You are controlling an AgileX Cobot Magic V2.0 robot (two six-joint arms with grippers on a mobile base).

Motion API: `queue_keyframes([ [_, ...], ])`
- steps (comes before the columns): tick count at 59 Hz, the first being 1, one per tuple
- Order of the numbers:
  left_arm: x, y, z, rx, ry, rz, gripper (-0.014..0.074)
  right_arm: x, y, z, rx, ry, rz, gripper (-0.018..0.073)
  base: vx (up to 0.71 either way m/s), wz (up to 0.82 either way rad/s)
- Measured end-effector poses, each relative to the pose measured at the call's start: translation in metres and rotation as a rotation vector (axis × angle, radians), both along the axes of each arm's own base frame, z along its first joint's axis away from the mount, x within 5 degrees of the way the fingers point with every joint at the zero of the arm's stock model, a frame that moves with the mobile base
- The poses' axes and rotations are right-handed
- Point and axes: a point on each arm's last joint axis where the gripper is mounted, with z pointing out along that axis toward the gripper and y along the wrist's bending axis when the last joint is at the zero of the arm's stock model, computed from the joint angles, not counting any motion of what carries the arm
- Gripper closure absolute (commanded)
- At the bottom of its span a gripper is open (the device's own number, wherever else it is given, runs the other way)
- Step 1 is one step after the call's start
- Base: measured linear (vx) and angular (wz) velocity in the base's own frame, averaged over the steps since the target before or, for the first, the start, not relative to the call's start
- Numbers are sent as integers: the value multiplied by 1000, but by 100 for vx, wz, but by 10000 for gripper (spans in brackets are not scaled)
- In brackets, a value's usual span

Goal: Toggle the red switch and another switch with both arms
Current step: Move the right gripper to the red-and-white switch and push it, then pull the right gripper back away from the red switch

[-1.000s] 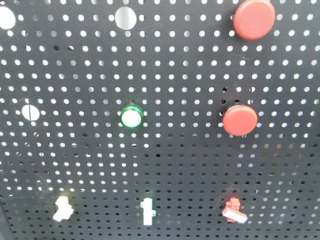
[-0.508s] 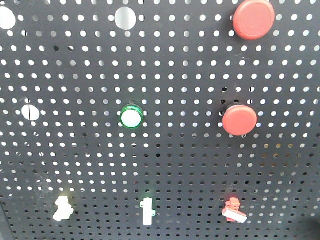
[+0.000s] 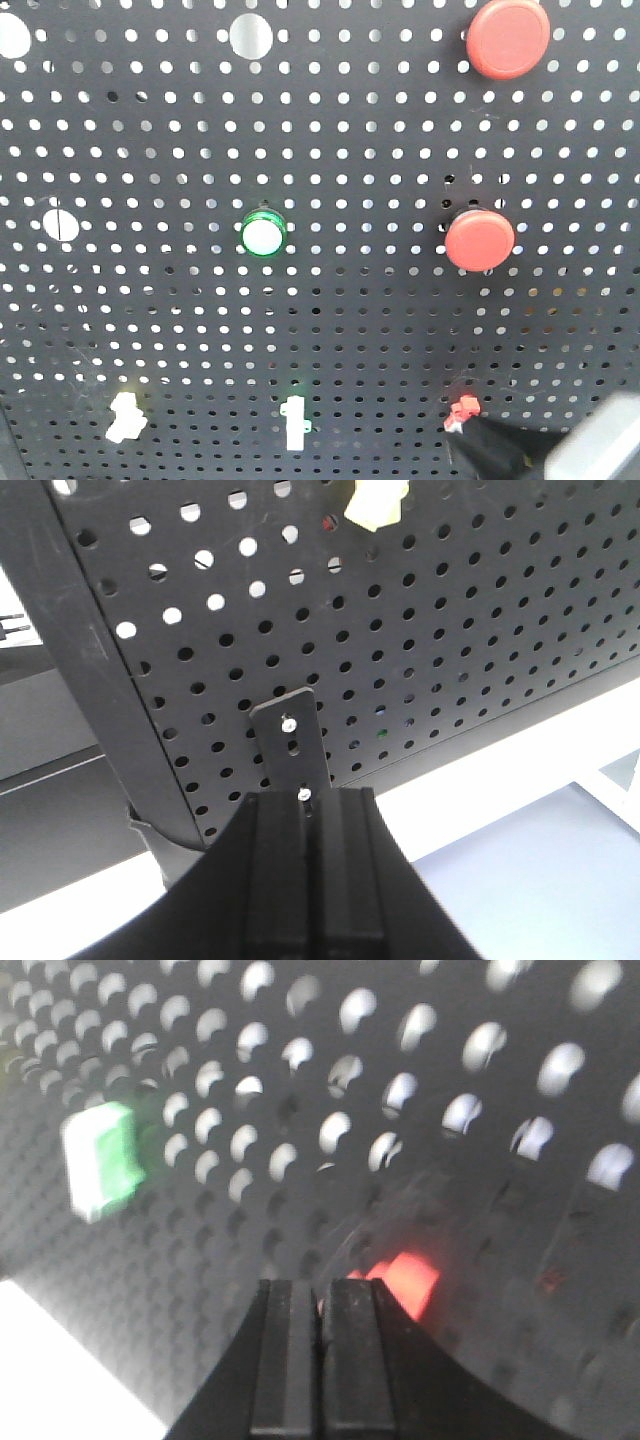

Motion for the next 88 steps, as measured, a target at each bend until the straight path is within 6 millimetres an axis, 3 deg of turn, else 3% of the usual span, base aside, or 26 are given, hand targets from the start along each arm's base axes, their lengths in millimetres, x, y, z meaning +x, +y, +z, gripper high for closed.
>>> queue_keyframes([
  [11, 0, 0, 1, -5, -9, -4, 594, 4, 2, 9, 31, -10, -10, 565, 0, 0],
  [34, 0, -1, 2, -10, -19, -8, 594, 16, 31, -46, -111, 336, 116, 565, 0, 0],
  [50, 0, -1, 2, -10, -20, -9, 594, 16, 31, -46, -92, 352, 110, 565, 0, 0],
  [68, 0, -1, 2, -10, -20, -9, 594, -14, 6, -6, 61, 205, 120, 565, 0, 0],
  [88, 0, -1, 2, -11, -19, -8, 594, -54, -42, -26, 151, 14, 3, 565, 0, 0],
])
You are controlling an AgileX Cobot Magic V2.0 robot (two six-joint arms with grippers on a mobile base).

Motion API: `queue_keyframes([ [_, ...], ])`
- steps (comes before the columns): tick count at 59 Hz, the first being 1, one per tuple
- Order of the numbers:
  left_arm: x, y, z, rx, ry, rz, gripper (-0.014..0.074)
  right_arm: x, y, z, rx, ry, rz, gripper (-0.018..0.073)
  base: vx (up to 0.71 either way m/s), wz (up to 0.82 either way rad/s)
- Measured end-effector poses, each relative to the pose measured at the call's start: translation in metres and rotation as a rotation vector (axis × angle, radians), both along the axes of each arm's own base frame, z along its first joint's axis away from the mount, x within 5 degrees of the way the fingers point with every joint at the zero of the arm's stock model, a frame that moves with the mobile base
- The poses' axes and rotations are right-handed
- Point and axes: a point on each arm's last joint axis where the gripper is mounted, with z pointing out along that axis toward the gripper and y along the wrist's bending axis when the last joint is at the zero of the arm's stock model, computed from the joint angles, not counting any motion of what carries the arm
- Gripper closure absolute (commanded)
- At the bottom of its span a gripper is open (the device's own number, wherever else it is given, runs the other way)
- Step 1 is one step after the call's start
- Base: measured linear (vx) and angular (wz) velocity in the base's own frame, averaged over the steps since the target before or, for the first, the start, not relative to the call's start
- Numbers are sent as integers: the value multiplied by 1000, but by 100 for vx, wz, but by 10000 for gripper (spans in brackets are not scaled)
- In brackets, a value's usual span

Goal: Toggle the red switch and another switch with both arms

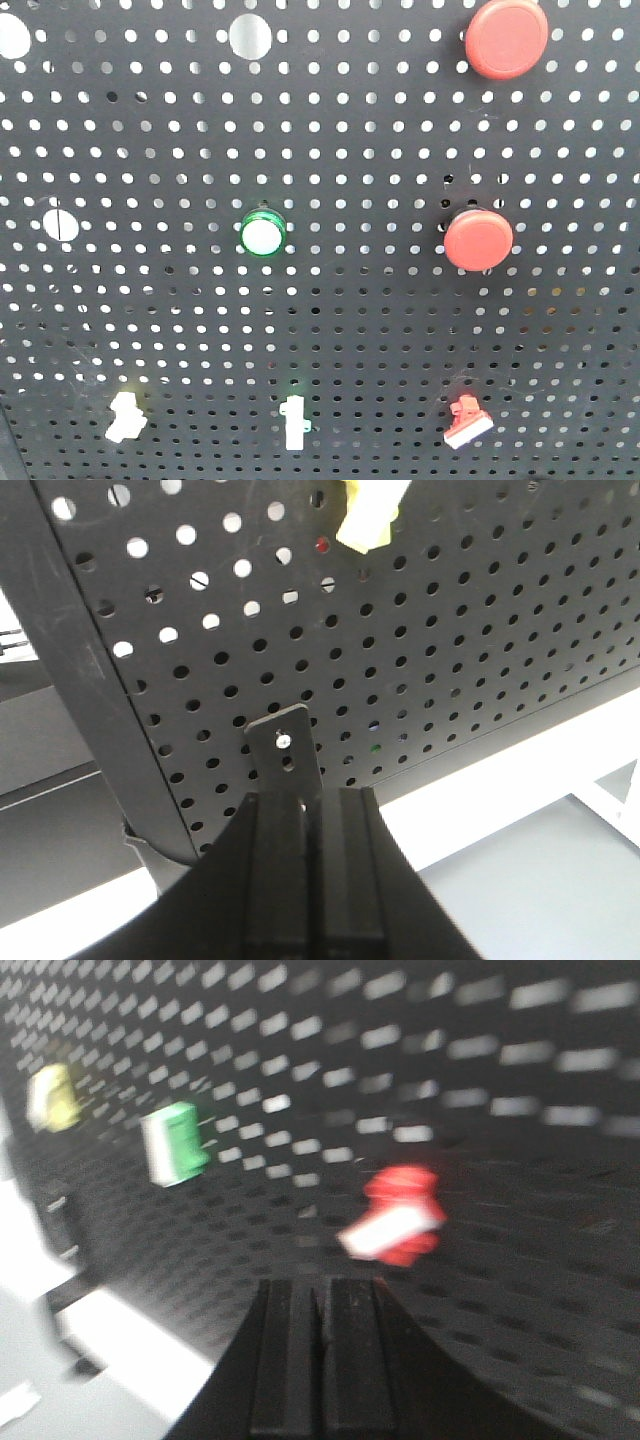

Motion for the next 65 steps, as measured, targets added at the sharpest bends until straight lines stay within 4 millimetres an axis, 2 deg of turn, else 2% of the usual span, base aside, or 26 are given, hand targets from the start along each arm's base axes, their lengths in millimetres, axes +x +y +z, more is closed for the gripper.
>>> queue_keyframes([
  [9, 0, 0, 0, 0, 0, 0, 594, -2, -19, -9, -23, -106, -143, 565, 0, 0],
  [16, 0, 0, 0, 0, 1, 0, 594, 1, -36, -11, -24, -107, -324, 565, 0, 0],
  [25, 0, 1, -2, 9, 16, 7, 594, 3, -54, -20, -189, -55, -513, 565, 0, 0],
  [39, 0, 1, -3, 16, 29, 13, 594, 2, -57, -28, -262, 19, -531, 565, 0, 0],
  [65, 0, 2, -4, 21, 37, 16, 594, 1, -58, -35, -181, 136, -542, 565, 0, 0],
])
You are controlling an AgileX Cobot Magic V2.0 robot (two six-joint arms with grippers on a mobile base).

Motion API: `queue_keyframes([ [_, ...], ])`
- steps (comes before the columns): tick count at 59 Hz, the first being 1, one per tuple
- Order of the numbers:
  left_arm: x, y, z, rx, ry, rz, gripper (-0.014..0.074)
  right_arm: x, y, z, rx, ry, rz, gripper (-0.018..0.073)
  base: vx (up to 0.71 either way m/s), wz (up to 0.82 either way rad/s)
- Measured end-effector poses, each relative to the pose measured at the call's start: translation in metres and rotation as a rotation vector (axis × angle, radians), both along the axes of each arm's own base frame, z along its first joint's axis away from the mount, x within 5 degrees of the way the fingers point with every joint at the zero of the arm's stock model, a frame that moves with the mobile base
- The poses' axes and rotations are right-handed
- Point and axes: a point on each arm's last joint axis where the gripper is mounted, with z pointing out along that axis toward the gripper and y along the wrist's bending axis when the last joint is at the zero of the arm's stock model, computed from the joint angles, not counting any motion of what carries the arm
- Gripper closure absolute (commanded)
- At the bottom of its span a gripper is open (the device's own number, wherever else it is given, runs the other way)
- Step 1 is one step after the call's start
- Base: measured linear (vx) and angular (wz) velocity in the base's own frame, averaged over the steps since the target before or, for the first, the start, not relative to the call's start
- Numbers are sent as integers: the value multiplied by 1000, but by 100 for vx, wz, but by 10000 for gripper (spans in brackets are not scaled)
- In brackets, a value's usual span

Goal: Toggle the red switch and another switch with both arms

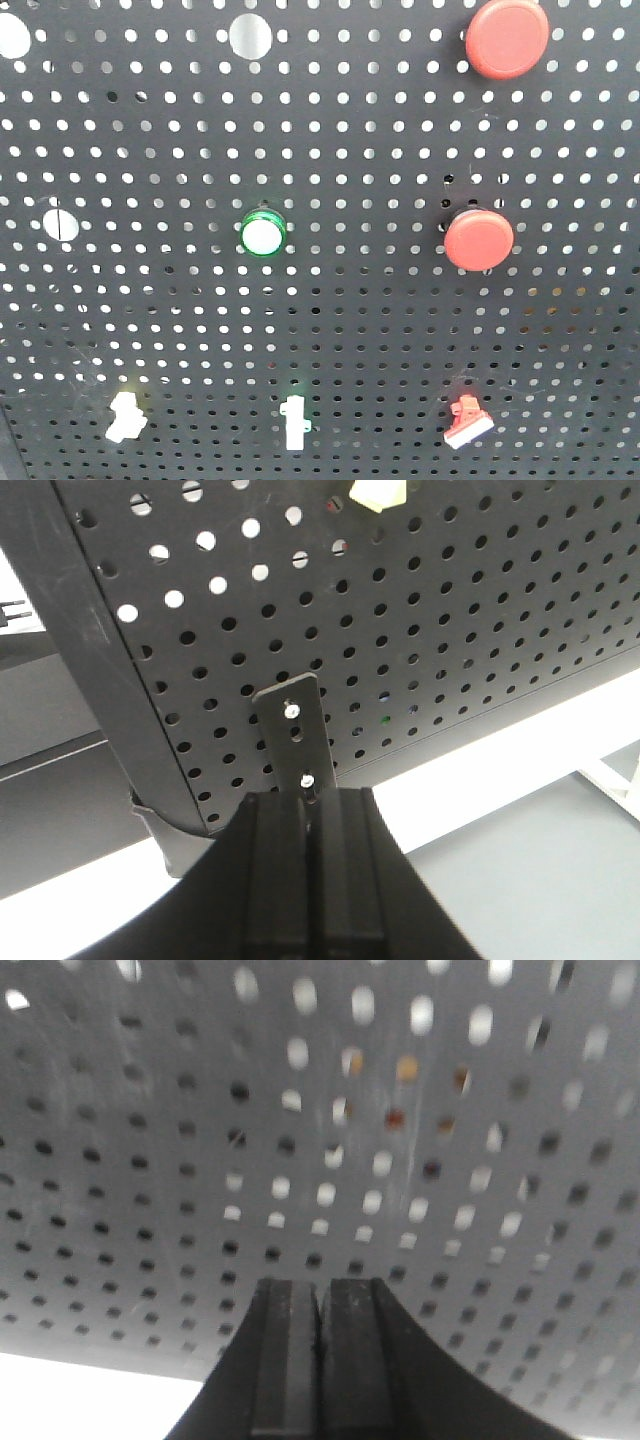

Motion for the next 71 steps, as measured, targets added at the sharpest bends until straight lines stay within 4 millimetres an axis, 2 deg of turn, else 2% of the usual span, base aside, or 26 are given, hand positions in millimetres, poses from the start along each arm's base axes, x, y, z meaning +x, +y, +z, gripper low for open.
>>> queue_keyframes([
  [25, -2, 1, -5, 3, 4, 0, 594, 0, 0, -1, 16, 11, -5, 565, 0, 0],
  [33, -11, 10, -11, -26, -36, 54, 594, 0, 0, -1, 16, 11, -6, 565, 0, 0],
  [49, -30, 30, -44, -167, -154, 266, 594, 0, 0, -1, 16, 11, -8, 565, 0, 0],
  [56, -35, 33, -40, -227, -238, 307, 594, 0, 0, -1, 16, 11, -8, 565, 0, 0],
  [71, -37, 33, -40, -167, -263, 306, 594, 0, 0, -1, 15, 12, -9, 565, 0, 0],
])
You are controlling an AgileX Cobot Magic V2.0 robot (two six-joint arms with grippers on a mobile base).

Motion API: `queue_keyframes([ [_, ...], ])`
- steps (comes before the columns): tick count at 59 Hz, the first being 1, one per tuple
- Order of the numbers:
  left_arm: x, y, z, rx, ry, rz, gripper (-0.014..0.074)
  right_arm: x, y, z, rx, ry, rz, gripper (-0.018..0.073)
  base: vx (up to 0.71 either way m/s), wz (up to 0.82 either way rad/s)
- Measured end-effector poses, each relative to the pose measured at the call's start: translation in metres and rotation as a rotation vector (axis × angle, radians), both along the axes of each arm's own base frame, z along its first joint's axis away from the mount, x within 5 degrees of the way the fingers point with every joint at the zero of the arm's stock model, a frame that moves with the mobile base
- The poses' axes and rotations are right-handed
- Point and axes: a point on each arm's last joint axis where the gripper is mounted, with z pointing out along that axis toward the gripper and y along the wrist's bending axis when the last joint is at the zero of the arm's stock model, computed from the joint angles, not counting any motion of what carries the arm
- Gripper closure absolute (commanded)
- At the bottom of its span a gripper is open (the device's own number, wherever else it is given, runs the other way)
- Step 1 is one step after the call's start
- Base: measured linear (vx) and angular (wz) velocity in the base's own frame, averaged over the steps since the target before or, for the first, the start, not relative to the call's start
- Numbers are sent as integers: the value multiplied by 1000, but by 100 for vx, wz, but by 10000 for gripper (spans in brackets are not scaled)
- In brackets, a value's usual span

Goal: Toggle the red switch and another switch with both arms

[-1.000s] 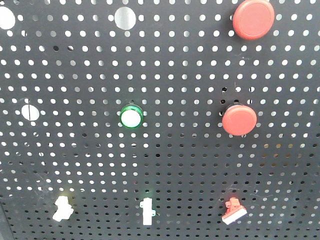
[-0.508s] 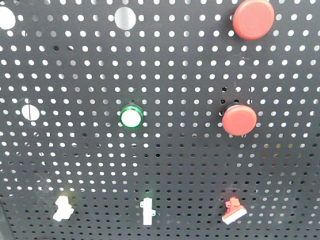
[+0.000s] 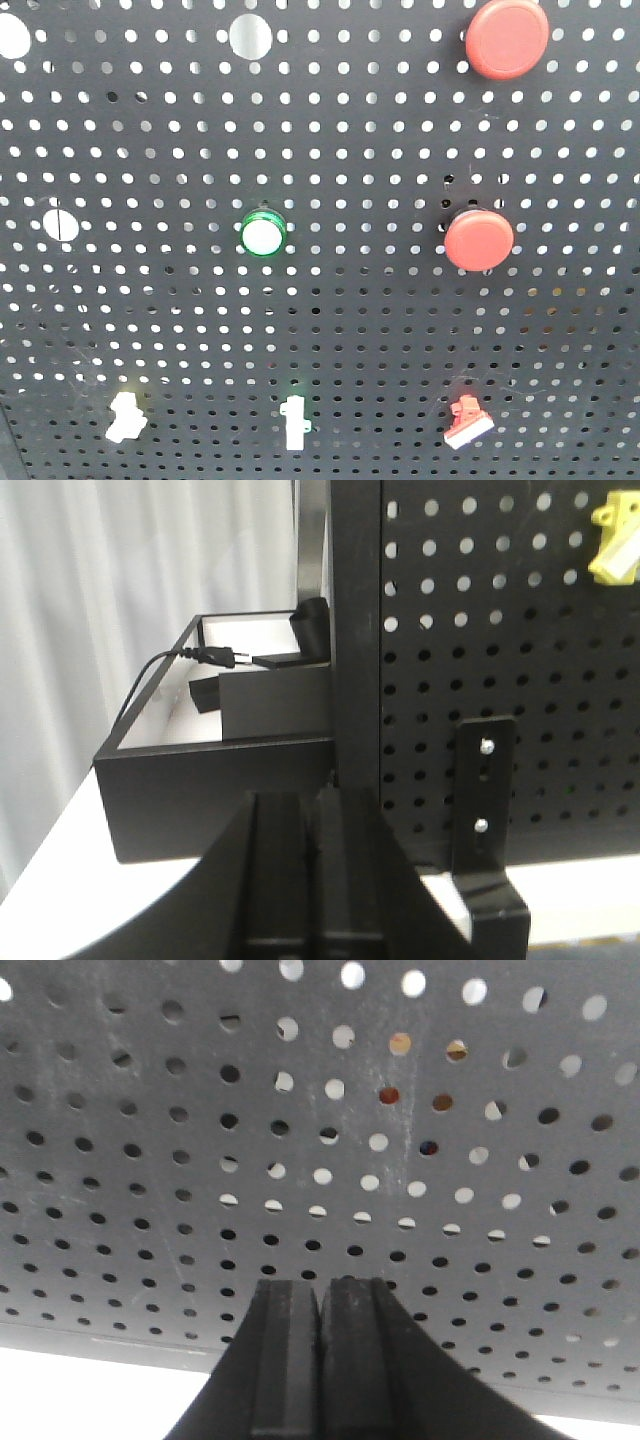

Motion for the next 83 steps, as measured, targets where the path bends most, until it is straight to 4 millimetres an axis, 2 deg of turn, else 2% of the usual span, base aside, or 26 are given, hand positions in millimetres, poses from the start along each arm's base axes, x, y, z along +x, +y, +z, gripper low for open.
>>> queue_keyframes([
  [51, 0, 0, -3, 3, 36, 2, 594, 0, 0, 0, -1, 0, -2, 565, 0, 0],
  [57, 0, 0, -3, 4, 37, 2, 594, 0, 3, 0, 66, -2, 13, 565, 0, 0],
  [60, 0, 0, -3, 4, 37, 2, 594, 0, 8, 1, 141, -3, 49, 565, 0, 0],
  [64, 0, 0, -3, 5, 37, 2, 594, -1, 20, 2, 207, -26, 180, 565, 0, 0],
  [72, 0, 0, -3, 6, 37, 2, 594, -7, 49, 2, 200, -39, 496, 565, 0, 0],
  [78, 0, 0, -3, 6, 37, 2, 594, -10, 59, -4, 203, 28, 594, 565, 0, 0],
  [83, 0, 0, -3, 6, 37, 2, 594, -11, 57, -7, 197, 65, 588, 565, 0, 0],
])
